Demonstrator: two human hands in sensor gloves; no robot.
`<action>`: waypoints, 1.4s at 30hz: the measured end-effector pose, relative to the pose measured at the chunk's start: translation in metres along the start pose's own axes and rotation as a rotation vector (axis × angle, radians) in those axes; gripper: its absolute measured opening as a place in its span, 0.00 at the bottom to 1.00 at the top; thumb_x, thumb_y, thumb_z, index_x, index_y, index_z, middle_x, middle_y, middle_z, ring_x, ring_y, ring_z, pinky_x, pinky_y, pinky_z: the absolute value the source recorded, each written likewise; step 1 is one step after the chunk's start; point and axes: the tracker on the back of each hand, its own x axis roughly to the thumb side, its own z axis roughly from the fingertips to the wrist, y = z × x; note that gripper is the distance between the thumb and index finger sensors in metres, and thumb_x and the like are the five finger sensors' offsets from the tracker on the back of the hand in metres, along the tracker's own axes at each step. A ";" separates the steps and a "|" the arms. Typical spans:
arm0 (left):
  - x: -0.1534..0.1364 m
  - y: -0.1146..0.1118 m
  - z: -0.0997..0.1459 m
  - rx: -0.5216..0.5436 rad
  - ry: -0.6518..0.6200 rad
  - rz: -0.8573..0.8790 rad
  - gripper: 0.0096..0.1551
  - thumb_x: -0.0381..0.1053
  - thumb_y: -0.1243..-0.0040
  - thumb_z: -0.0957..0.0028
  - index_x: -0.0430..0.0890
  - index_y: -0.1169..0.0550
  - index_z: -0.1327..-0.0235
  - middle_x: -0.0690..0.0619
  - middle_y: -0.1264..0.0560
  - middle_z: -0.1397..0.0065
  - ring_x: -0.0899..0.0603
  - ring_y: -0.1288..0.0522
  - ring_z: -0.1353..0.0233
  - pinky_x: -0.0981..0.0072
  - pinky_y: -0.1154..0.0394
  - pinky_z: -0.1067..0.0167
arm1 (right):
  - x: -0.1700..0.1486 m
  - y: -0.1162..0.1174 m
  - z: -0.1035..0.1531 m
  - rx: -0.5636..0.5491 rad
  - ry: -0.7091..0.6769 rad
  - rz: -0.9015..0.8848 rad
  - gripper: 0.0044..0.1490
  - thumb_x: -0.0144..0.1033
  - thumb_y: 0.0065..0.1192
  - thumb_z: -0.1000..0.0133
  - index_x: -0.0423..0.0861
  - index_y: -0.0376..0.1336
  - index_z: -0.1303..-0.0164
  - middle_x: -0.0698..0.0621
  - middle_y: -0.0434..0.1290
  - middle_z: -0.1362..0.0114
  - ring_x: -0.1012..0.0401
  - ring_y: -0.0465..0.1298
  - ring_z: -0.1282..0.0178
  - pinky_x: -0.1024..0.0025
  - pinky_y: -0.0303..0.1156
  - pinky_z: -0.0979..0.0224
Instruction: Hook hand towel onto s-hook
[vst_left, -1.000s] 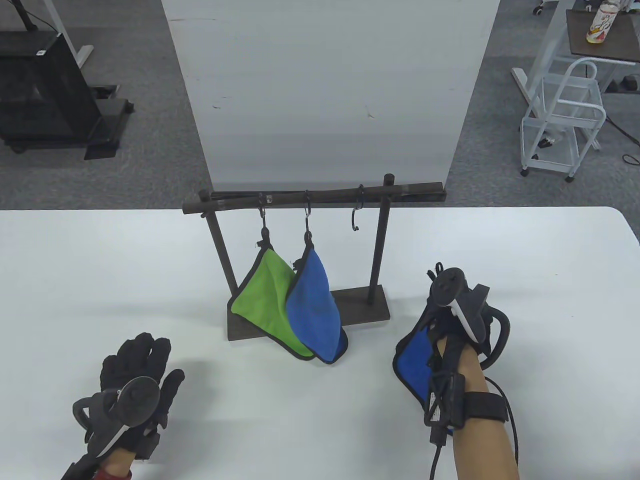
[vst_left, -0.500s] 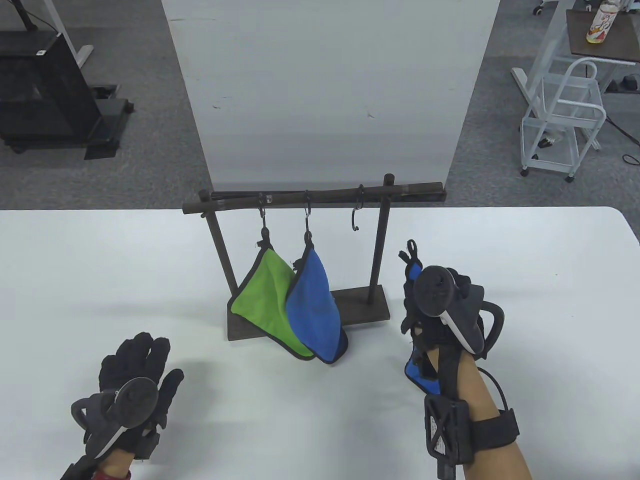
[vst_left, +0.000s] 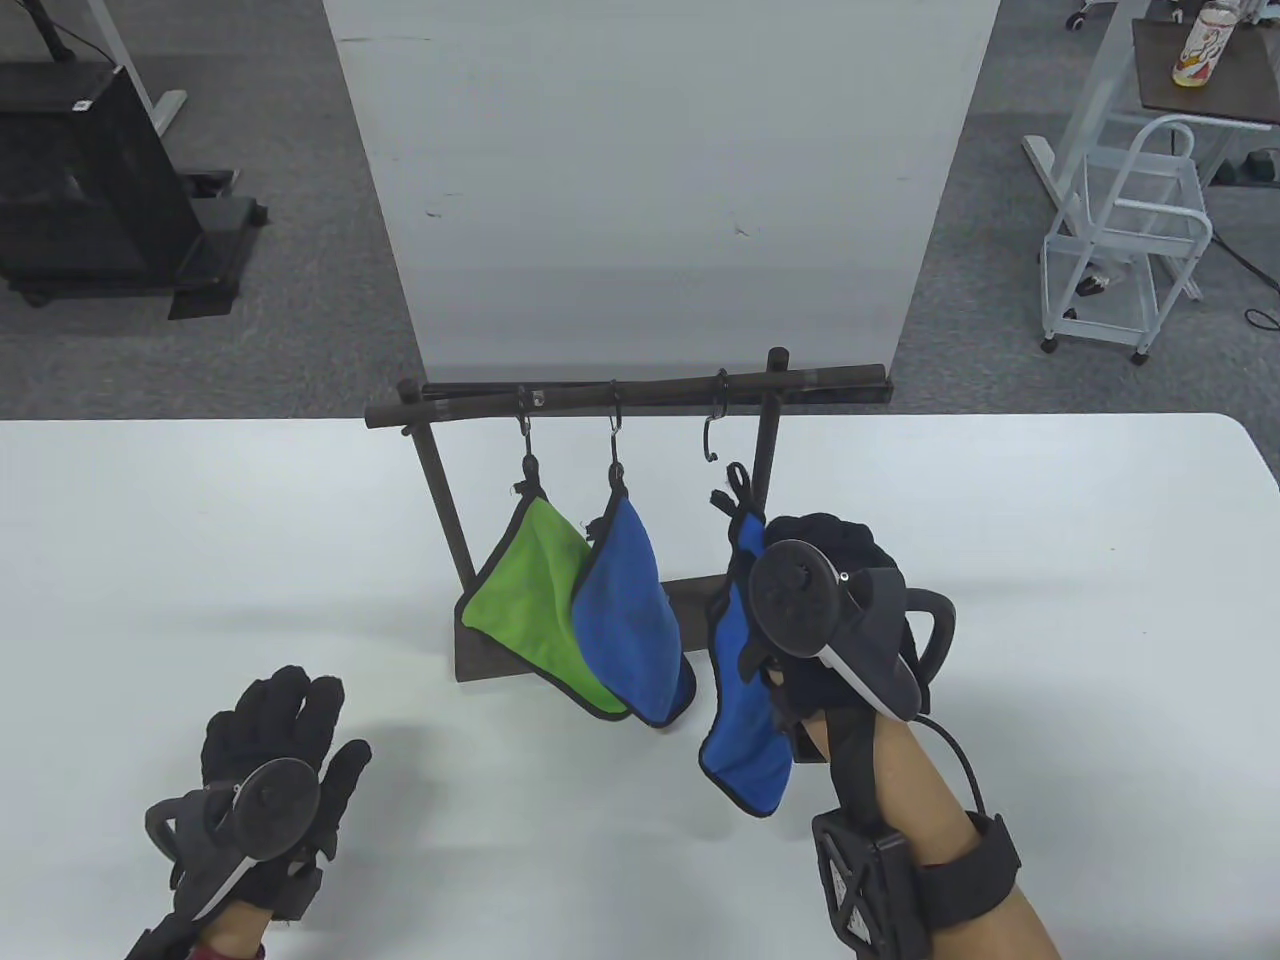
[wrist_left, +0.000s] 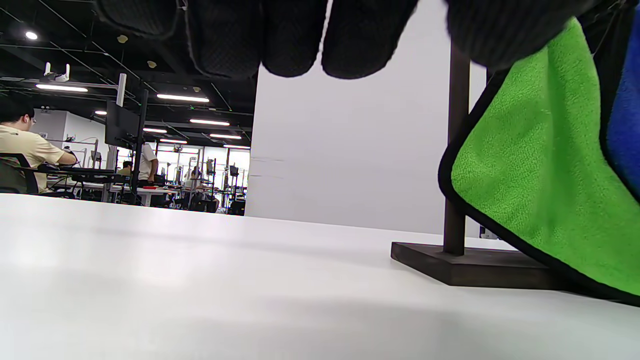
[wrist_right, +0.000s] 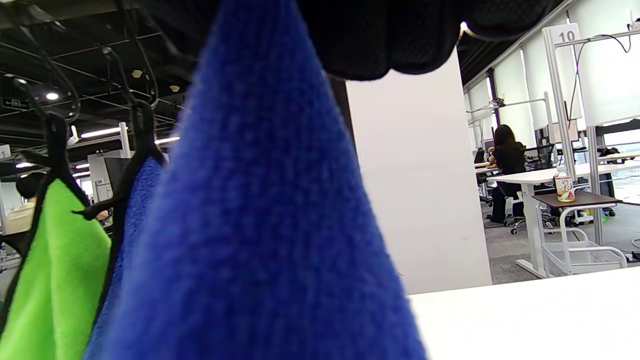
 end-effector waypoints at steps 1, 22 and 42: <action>0.000 0.000 0.000 0.001 0.001 0.001 0.41 0.69 0.48 0.55 0.56 0.34 0.27 0.49 0.41 0.17 0.34 0.38 0.19 0.33 0.44 0.24 | 0.001 0.001 -0.001 0.007 -0.001 0.001 0.24 0.51 0.61 0.48 0.48 0.63 0.49 0.44 0.71 0.37 0.44 0.69 0.34 0.42 0.65 0.32; -0.002 0.001 0.000 0.001 0.004 0.010 0.41 0.69 0.47 0.55 0.56 0.34 0.27 0.49 0.41 0.17 0.34 0.39 0.19 0.33 0.44 0.24 | 0.000 0.023 -0.033 0.130 0.079 -0.057 0.24 0.51 0.61 0.48 0.48 0.64 0.49 0.44 0.71 0.37 0.44 0.70 0.34 0.42 0.65 0.32; -0.003 0.004 -0.001 0.002 0.006 0.014 0.41 0.69 0.47 0.55 0.56 0.34 0.27 0.49 0.41 0.17 0.34 0.39 0.19 0.33 0.44 0.24 | 0.008 0.021 -0.047 0.250 0.104 -0.071 0.23 0.50 0.62 0.47 0.47 0.65 0.51 0.43 0.72 0.38 0.43 0.70 0.35 0.41 0.64 0.32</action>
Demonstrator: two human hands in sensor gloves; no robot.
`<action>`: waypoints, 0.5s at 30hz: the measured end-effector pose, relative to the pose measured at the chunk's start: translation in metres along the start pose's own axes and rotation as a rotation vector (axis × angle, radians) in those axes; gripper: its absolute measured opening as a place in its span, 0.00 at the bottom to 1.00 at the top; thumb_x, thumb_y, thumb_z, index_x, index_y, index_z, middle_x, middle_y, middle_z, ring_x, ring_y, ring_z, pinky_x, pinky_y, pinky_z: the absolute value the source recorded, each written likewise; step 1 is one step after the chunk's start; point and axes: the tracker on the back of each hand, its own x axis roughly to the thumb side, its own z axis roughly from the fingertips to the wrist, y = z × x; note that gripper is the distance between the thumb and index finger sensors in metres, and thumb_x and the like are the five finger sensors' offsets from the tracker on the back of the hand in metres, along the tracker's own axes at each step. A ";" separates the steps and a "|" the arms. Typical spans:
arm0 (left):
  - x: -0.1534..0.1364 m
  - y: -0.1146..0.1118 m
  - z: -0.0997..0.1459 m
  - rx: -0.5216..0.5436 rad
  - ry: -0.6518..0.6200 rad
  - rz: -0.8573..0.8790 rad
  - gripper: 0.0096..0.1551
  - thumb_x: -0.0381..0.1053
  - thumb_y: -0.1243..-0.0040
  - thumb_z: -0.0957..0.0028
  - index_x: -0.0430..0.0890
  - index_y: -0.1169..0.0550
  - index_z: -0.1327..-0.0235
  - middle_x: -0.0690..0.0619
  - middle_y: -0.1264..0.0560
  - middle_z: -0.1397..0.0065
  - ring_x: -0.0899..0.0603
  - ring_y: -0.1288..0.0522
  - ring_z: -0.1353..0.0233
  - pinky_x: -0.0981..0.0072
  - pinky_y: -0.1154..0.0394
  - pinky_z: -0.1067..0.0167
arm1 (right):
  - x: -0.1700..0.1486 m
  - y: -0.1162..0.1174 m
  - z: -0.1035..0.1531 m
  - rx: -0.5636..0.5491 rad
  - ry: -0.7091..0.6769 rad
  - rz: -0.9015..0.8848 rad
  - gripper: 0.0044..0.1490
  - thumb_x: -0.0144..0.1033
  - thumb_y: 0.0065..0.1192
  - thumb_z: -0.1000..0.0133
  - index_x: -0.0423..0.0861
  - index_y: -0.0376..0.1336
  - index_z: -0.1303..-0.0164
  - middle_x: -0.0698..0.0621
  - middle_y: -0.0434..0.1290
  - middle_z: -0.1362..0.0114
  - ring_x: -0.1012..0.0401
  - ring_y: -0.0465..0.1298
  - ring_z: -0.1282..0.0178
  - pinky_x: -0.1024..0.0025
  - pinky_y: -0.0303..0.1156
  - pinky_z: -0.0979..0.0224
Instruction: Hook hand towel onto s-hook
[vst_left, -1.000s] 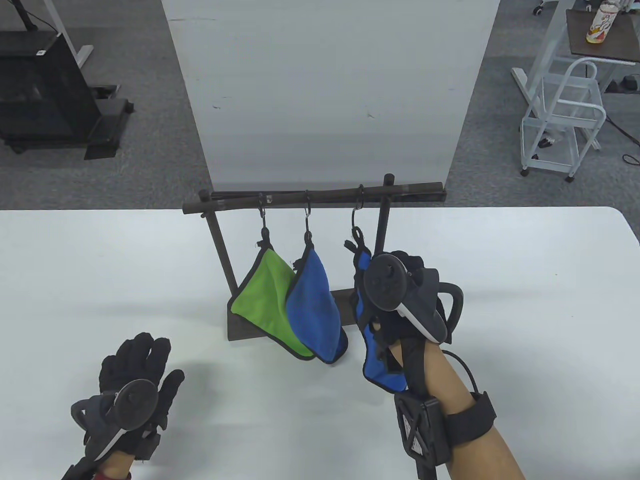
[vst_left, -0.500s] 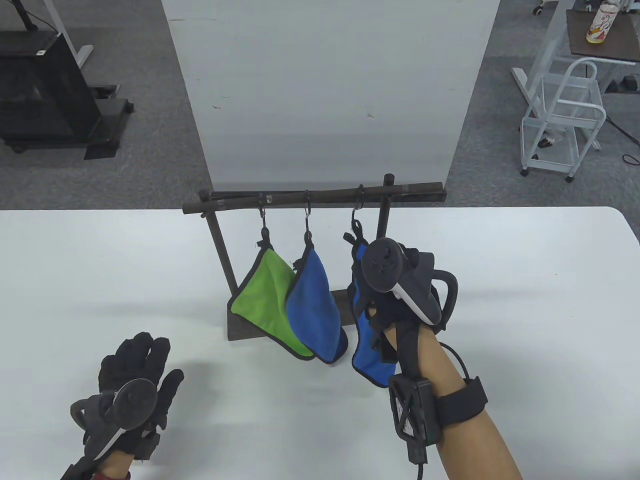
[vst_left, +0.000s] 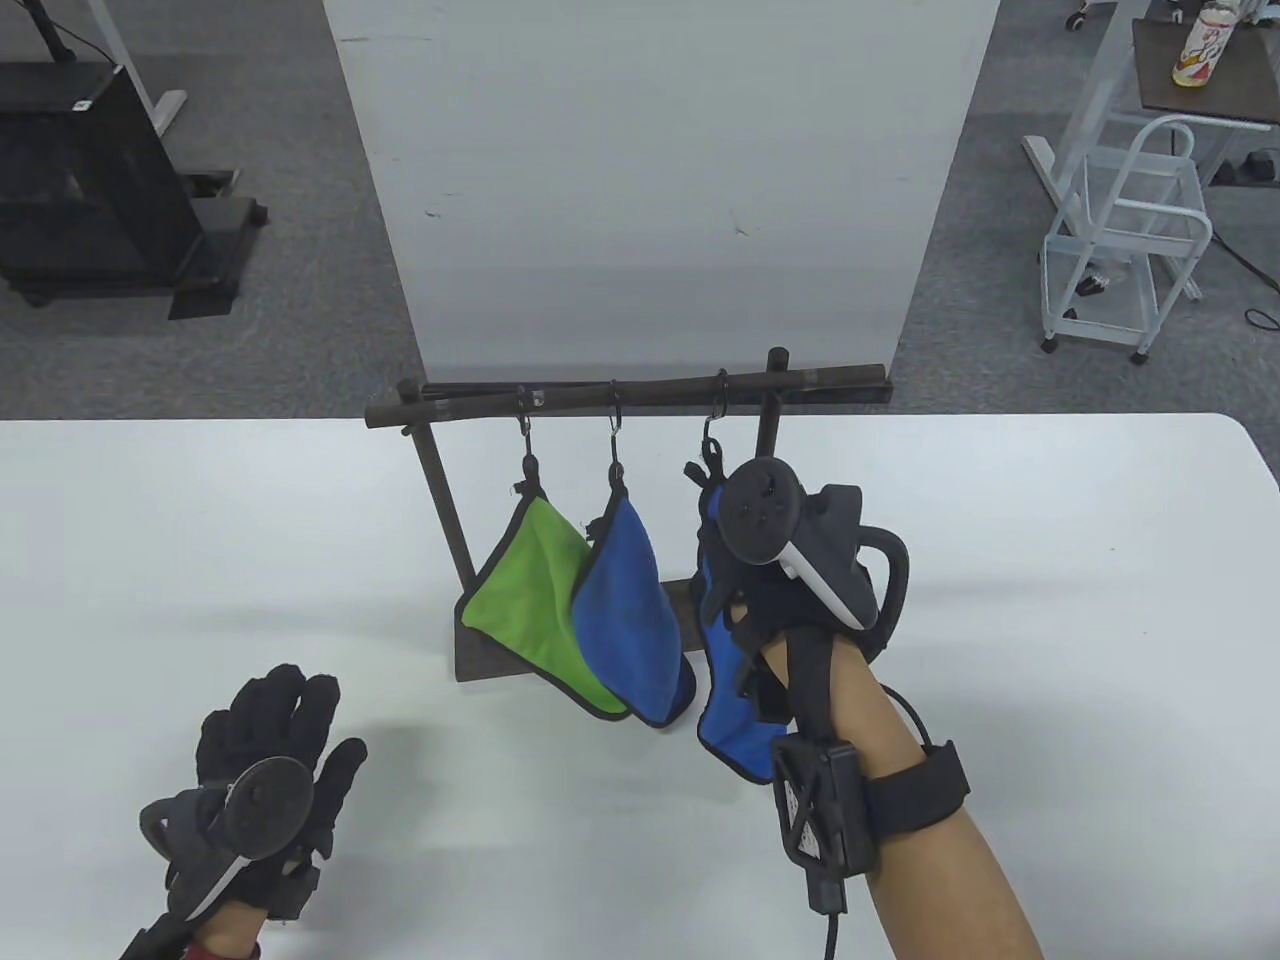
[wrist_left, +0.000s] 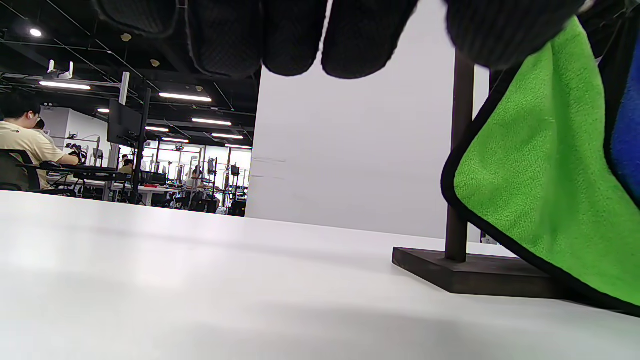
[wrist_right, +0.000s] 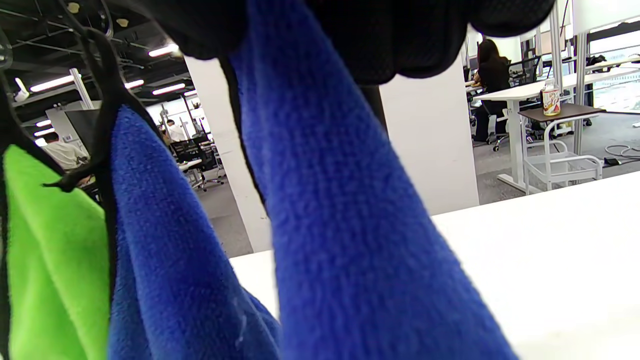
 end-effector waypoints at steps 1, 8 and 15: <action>0.000 0.000 0.000 0.001 0.001 0.001 0.41 0.69 0.47 0.55 0.56 0.34 0.27 0.49 0.41 0.17 0.34 0.39 0.19 0.33 0.44 0.24 | 0.001 0.000 -0.001 0.009 0.003 -0.008 0.23 0.50 0.62 0.47 0.47 0.65 0.51 0.43 0.72 0.38 0.43 0.70 0.35 0.41 0.64 0.32; 0.000 0.001 0.000 0.002 -0.001 0.001 0.41 0.69 0.47 0.55 0.56 0.34 0.27 0.49 0.41 0.17 0.34 0.39 0.19 0.33 0.44 0.24 | -0.001 0.009 -0.004 0.035 0.013 0.004 0.23 0.51 0.61 0.47 0.47 0.65 0.50 0.43 0.72 0.38 0.43 0.70 0.35 0.41 0.64 0.32; 0.000 0.001 0.000 0.000 0.002 0.001 0.41 0.69 0.47 0.55 0.56 0.34 0.27 0.49 0.41 0.17 0.34 0.39 0.19 0.33 0.44 0.24 | -0.006 0.020 -0.005 0.040 0.026 -0.007 0.24 0.52 0.61 0.47 0.47 0.65 0.50 0.42 0.72 0.37 0.43 0.70 0.34 0.40 0.64 0.32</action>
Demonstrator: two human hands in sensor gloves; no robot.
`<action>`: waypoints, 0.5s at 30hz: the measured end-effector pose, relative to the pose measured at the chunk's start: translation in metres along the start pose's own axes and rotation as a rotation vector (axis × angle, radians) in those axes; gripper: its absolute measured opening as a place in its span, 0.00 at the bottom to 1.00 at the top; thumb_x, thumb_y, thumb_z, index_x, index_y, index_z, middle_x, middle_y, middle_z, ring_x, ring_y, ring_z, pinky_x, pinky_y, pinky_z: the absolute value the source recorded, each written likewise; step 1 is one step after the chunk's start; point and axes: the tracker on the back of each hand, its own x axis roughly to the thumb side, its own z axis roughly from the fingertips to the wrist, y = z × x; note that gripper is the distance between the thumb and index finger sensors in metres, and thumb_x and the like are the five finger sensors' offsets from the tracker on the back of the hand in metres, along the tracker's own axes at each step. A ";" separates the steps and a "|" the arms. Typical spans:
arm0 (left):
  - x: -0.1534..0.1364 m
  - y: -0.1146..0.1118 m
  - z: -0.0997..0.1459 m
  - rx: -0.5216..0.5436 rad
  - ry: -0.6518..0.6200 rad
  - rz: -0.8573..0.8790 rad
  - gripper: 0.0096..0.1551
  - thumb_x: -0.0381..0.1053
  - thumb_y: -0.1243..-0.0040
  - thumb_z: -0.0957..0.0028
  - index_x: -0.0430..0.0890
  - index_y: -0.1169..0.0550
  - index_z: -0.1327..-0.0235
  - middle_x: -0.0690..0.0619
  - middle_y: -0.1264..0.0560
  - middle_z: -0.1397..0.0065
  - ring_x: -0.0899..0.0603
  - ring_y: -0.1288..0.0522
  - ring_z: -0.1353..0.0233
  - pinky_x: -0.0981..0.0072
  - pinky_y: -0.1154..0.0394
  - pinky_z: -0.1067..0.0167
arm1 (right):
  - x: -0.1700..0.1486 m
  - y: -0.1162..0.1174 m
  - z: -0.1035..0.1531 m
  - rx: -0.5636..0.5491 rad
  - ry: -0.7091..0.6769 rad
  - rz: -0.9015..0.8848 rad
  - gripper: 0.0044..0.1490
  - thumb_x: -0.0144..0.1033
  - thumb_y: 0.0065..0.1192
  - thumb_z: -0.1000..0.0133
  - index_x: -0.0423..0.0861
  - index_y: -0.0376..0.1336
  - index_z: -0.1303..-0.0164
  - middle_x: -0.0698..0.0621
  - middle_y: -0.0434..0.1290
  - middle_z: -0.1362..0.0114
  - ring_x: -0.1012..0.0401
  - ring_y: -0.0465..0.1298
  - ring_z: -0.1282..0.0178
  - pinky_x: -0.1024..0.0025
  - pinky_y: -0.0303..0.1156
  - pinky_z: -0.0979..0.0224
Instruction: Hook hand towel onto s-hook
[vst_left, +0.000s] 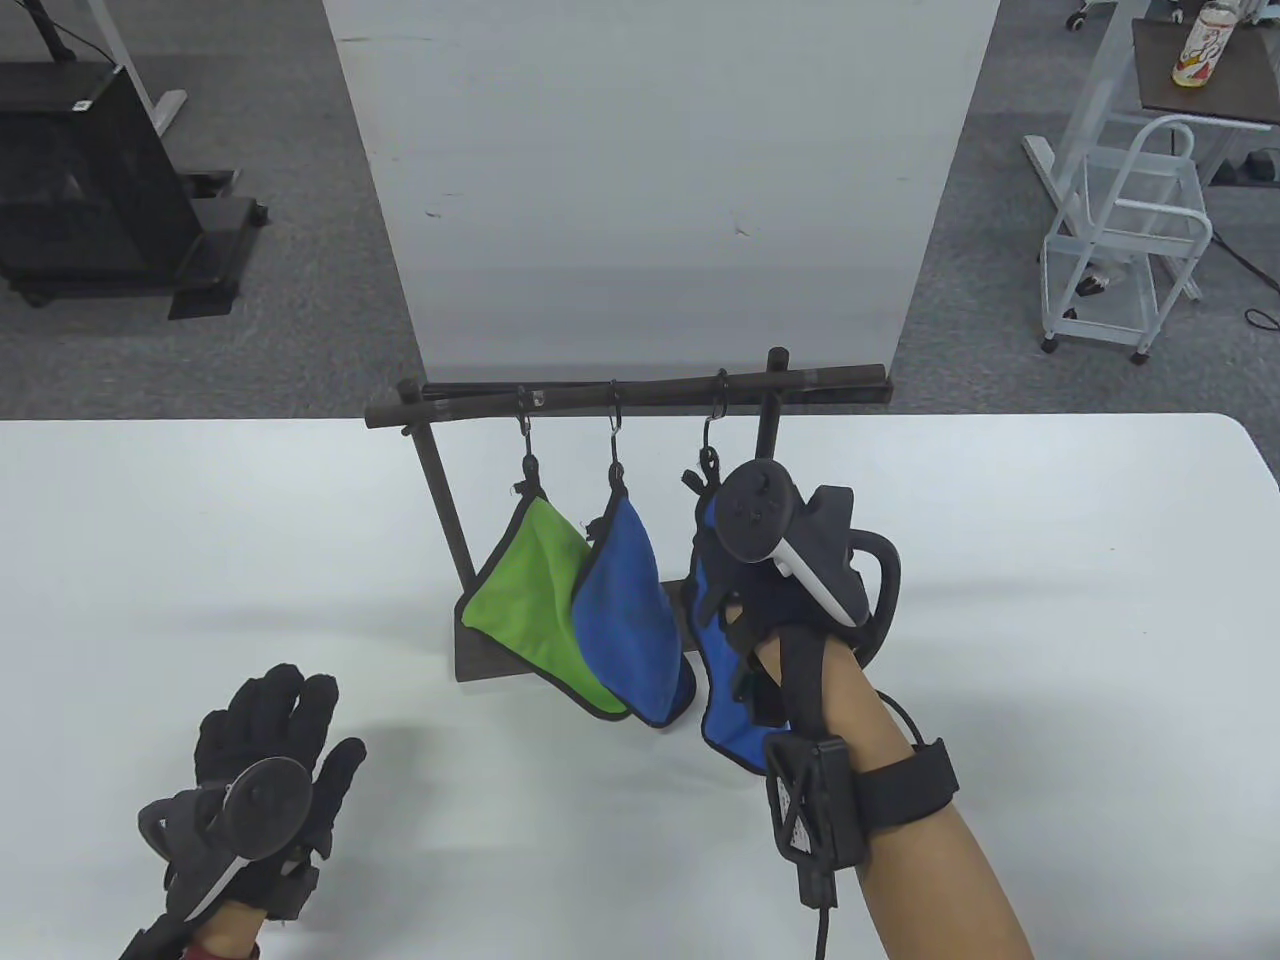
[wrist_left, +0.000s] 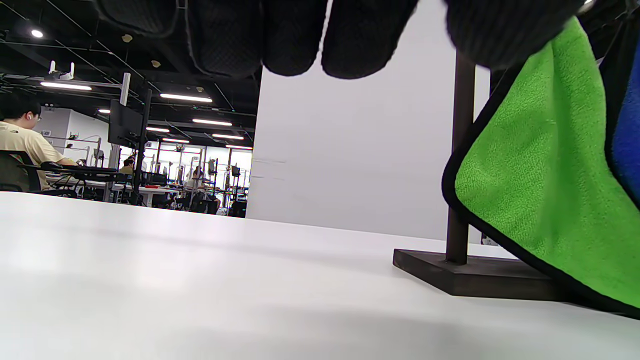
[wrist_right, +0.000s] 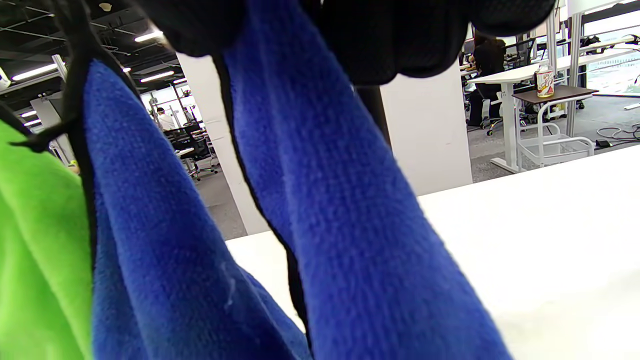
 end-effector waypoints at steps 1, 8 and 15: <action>0.000 0.000 0.000 -0.001 0.000 0.001 0.41 0.69 0.47 0.55 0.56 0.34 0.27 0.49 0.41 0.17 0.34 0.39 0.19 0.33 0.44 0.24 | -0.001 0.001 0.000 -0.002 0.001 -0.001 0.24 0.52 0.60 0.47 0.47 0.64 0.49 0.42 0.71 0.37 0.42 0.70 0.34 0.40 0.64 0.32; 0.002 0.000 0.000 -0.002 -0.008 -0.007 0.41 0.69 0.48 0.55 0.56 0.34 0.27 0.49 0.41 0.17 0.34 0.39 0.19 0.33 0.44 0.24 | -0.012 0.009 0.008 -0.007 -0.005 -0.020 0.30 0.54 0.59 0.47 0.46 0.63 0.42 0.41 0.69 0.33 0.41 0.67 0.31 0.39 0.62 0.30; 0.003 0.001 0.001 0.004 -0.007 -0.019 0.41 0.69 0.48 0.55 0.56 0.34 0.27 0.49 0.41 0.17 0.34 0.39 0.19 0.33 0.44 0.24 | -0.027 0.015 0.041 -0.138 -0.092 0.030 0.38 0.56 0.57 0.47 0.44 0.59 0.32 0.38 0.65 0.27 0.39 0.63 0.26 0.39 0.61 0.29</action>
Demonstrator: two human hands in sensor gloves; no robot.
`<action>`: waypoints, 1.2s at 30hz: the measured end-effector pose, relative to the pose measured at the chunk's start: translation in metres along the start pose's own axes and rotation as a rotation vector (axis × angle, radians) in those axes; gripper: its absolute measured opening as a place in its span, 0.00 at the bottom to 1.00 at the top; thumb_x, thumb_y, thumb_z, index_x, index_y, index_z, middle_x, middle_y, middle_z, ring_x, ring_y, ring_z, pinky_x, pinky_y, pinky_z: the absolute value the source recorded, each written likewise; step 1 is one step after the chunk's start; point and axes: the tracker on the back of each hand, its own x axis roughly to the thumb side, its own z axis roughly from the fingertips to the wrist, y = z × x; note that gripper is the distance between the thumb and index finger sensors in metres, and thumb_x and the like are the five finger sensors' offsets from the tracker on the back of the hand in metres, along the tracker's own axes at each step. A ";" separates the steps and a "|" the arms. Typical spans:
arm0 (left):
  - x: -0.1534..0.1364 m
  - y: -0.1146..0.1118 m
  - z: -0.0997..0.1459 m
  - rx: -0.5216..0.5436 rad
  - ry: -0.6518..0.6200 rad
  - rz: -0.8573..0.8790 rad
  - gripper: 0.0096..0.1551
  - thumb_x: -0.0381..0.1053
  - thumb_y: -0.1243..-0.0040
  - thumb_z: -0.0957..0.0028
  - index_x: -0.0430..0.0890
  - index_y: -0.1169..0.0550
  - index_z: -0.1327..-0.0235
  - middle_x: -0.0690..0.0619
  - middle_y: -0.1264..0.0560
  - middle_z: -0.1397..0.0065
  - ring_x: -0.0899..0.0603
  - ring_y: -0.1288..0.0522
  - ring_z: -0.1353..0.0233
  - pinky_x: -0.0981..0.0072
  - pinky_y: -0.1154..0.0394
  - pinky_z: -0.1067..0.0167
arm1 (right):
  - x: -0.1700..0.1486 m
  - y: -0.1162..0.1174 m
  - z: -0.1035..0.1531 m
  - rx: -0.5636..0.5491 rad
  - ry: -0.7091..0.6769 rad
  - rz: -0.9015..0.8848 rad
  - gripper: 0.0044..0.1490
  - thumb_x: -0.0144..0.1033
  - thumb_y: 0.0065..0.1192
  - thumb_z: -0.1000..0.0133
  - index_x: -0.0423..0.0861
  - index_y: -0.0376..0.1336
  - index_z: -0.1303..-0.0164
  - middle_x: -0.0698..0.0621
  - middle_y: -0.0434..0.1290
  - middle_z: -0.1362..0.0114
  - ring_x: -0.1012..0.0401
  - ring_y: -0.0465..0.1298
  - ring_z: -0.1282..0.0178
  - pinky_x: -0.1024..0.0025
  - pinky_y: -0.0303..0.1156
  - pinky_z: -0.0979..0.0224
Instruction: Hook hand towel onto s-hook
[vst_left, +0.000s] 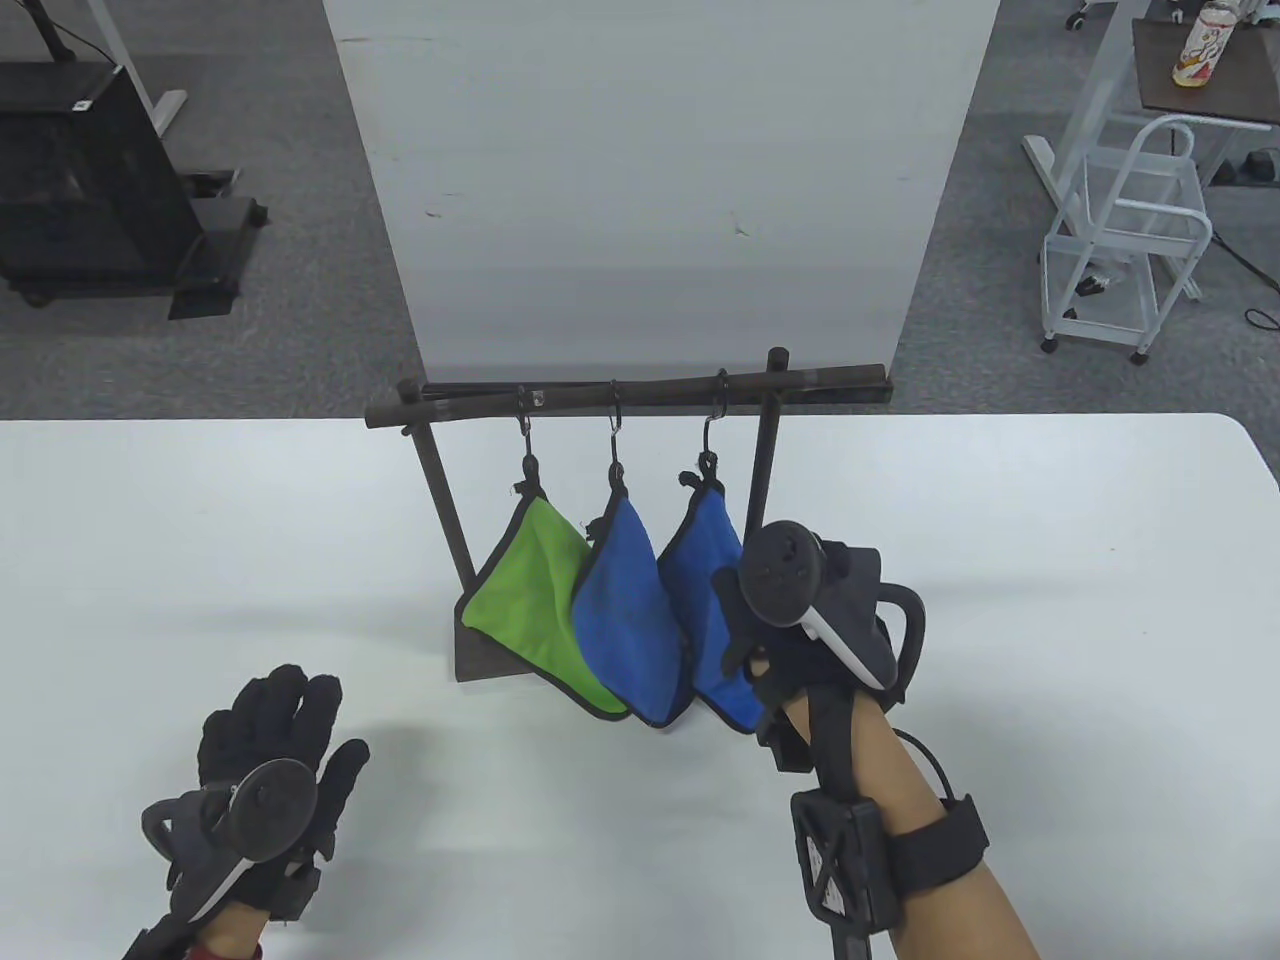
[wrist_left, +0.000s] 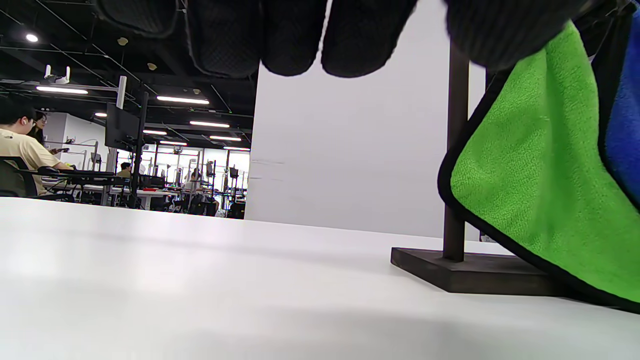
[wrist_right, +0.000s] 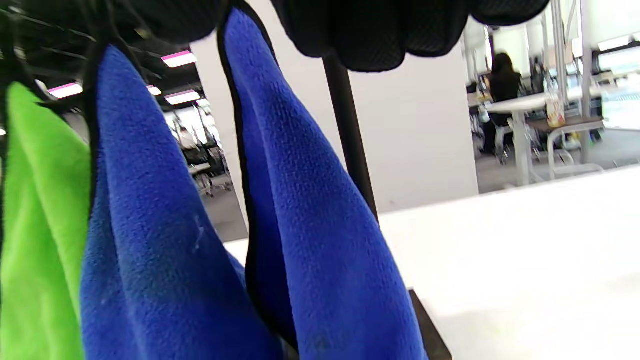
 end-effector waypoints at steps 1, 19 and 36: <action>0.000 0.000 0.000 0.001 0.004 -0.006 0.41 0.69 0.47 0.55 0.56 0.35 0.26 0.49 0.41 0.17 0.34 0.39 0.19 0.33 0.44 0.24 | -0.001 0.000 0.008 -0.052 -0.021 0.011 0.40 0.56 0.57 0.46 0.43 0.58 0.30 0.38 0.63 0.25 0.38 0.62 0.25 0.38 0.61 0.29; 0.009 -0.005 0.002 -0.002 -0.001 -0.070 0.45 0.70 0.49 0.56 0.53 0.37 0.25 0.45 0.42 0.17 0.34 0.41 0.18 0.37 0.47 0.23 | -0.039 0.042 0.081 -0.317 -0.211 0.194 0.46 0.60 0.55 0.47 0.48 0.53 0.22 0.42 0.55 0.16 0.42 0.52 0.16 0.43 0.53 0.22; 0.013 -0.011 0.002 -0.022 0.000 -0.110 0.46 0.71 0.49 0.56 0.52 0.38 0.25 0.44 0.42 0.17 0.34 0.41 0.18 0.40 0.48 0.23 | -0.051 0.101 0.089 -0.191 -0.157 0.186 0.47 0.60 0.54 0.46 0.47 0.51 0.21 0.41 0.53 0.15 0.42 0.49 0.15 0.44 0.50 0.22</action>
